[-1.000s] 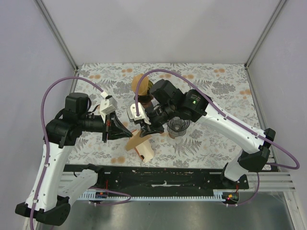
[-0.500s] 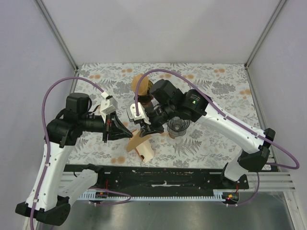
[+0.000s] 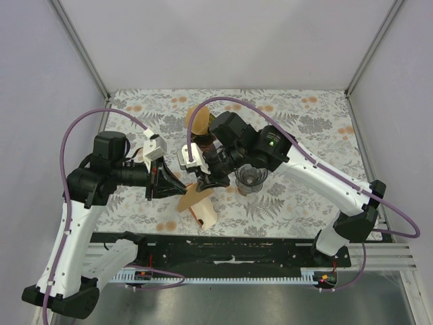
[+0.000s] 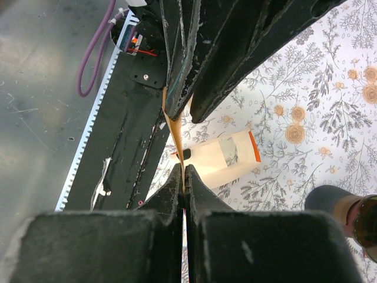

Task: Place the coffee filter in the dripper
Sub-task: Place the coffee filter in the coffee dripper.

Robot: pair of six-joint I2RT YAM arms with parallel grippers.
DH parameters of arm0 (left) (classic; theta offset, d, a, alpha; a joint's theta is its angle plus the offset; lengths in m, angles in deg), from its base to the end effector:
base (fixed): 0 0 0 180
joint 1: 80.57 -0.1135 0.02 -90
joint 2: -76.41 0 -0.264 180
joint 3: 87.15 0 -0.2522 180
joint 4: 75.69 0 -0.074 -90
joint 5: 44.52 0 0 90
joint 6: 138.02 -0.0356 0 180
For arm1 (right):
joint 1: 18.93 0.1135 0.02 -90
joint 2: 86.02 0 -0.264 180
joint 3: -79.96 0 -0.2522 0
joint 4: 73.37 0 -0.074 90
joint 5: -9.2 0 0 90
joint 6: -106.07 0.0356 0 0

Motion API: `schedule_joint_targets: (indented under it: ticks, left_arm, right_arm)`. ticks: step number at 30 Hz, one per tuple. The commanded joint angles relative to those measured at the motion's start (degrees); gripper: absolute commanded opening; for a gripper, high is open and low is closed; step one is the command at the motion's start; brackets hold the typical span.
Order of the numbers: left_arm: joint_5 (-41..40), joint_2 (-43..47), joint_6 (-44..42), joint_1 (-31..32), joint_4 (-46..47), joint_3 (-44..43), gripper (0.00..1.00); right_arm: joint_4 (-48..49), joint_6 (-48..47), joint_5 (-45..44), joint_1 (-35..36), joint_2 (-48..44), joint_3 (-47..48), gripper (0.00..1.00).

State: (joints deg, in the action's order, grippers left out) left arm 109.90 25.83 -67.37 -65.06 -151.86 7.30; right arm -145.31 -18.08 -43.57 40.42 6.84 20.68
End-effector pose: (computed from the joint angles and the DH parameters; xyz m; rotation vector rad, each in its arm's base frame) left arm 0.1131 -0.0647 0.4031 1.1335 1.7205 -1.2172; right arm 0.1495 0.2946 0.4238 -1.9168 1.3486 0.9771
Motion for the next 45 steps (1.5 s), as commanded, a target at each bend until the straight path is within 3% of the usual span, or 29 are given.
schedule_joint_targets:
  ticks: [1, 11, 20, 27, 33, 35, 38, 41, 42, 45]
  left_arm:
    - [-1.49, 0.23, 2.13, 0.22, 1.77, -1.07, 0.23]
    - [-6.15, -0.04, 3.09, 0.22, 4.05, 1.03, 0.21]
    - [-3.52, -0.04, 2.83, 0.22, 5.37, 2.44, 0.29]
    - [-1.32, -0.39, 3.80, 0.05, 5.46, 1.92, 0.20]
    - [-2.02, -0.65, 4.06, 0.14, 4.93, -0.10, 0.30]
    - [-1.76, -0.74, 3.97, 0.05, 4.85, -0.28, 0.24]
    - [-1.58, -0.92, 4.76, 0.05, 5.72, 0.33, 0.02]
    - [-1.58, -1.00, 5.47, -0.04, 6.07, 0.77, 0.02]
    - [-2.19, -0.92, 6.34, -0.13, 6.68, 0.86, 0.02]
    - [-7.88, -0.74, 10.99, -0.56, 9.67, 0.77, 0.02]
  right_arm:
    - [-0.45, 1.19, -1.02, -0.29, 0.13, 2.12, 0.00]
    - [-0.45, 1.28, -0.76, -0.29, 0.30, 2.82, 0.00]
    - [2.80, 2.60, -2.17, -0.91, 0.30, 3.35, 0.00]
    - [4.03, 1.99, -1.81, -1.70, 0.13, 2.73, 0.00]
    - [4.91, 1.11, -1.20, -2.05, -1.63, 0.19, 0.00]
    - [5.35, 1.10, -1.20, -2.14, -2.07, -0.43, 0.00]
    - [5.79, 1.19, -0.76, -2.22, -1.98, -0.52, 0.00]
    - [6.75, 1.54, -1.11, -2.31, -1.80, -0.35, 0.00]
    - [7.71, 2.24, -1.81, -2.40, -1.72, -0.43, 0.01]
    - [11.57, 5.31, -6.80, -2.92, -1.80, -0.78, 0.29]
